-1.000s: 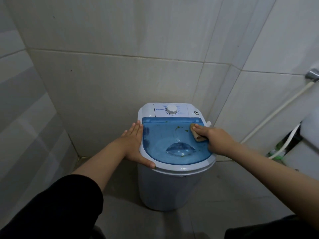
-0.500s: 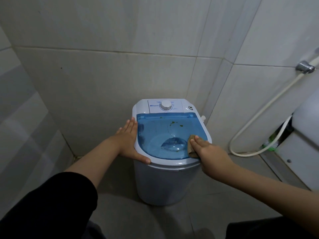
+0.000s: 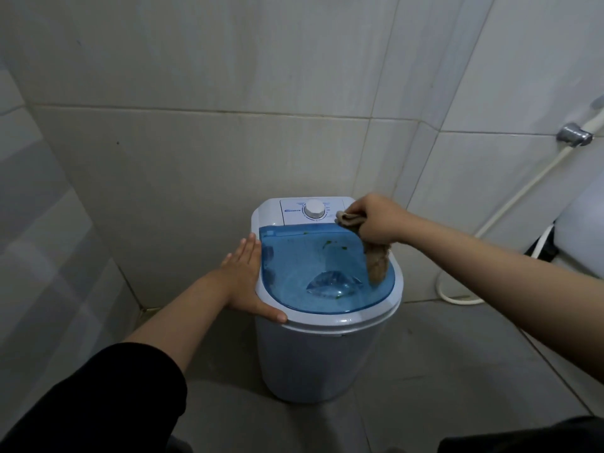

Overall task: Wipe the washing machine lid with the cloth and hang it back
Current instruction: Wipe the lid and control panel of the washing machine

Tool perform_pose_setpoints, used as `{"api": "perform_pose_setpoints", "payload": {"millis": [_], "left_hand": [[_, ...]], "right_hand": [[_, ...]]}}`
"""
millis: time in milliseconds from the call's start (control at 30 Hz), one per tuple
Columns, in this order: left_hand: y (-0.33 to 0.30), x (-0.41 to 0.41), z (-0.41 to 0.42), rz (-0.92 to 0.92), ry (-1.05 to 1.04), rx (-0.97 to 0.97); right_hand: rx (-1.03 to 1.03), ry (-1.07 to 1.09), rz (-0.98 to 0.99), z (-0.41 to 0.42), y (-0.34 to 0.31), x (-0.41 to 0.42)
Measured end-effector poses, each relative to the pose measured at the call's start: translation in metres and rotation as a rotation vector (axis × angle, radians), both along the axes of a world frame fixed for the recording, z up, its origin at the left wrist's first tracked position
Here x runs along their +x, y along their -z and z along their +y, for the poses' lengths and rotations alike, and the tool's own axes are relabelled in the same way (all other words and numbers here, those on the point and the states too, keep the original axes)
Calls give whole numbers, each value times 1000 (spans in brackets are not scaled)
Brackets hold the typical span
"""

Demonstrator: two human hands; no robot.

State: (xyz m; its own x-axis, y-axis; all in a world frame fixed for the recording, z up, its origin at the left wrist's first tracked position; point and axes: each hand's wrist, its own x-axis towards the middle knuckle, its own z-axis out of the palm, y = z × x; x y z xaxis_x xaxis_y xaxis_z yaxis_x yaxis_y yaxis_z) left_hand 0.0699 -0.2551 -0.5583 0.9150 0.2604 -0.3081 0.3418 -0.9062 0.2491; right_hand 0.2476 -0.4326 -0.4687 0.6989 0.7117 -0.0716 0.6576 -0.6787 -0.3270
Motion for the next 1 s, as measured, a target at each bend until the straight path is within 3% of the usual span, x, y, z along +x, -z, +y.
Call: {"api": "perform_pose_setpoints", "payload": {"millis": [167,367,533,767,1000], "left_hand": [[1,0,-1,-9,-14,15],[-1,1,2,1,-7,-10],[0,2,2,2,-11,-6],[-2,1,-2,4,-25,16],[-4,0,-5,8,-32,20]], "right_hand": [[-92,-193,-261,30,29,24],[-133,-207,-311,25,63,24],[-47,-300,-314,1,71,10],[-120,-367,-316,-33,77,-13],[-240,-404,-112,-42,38,-17]]}}
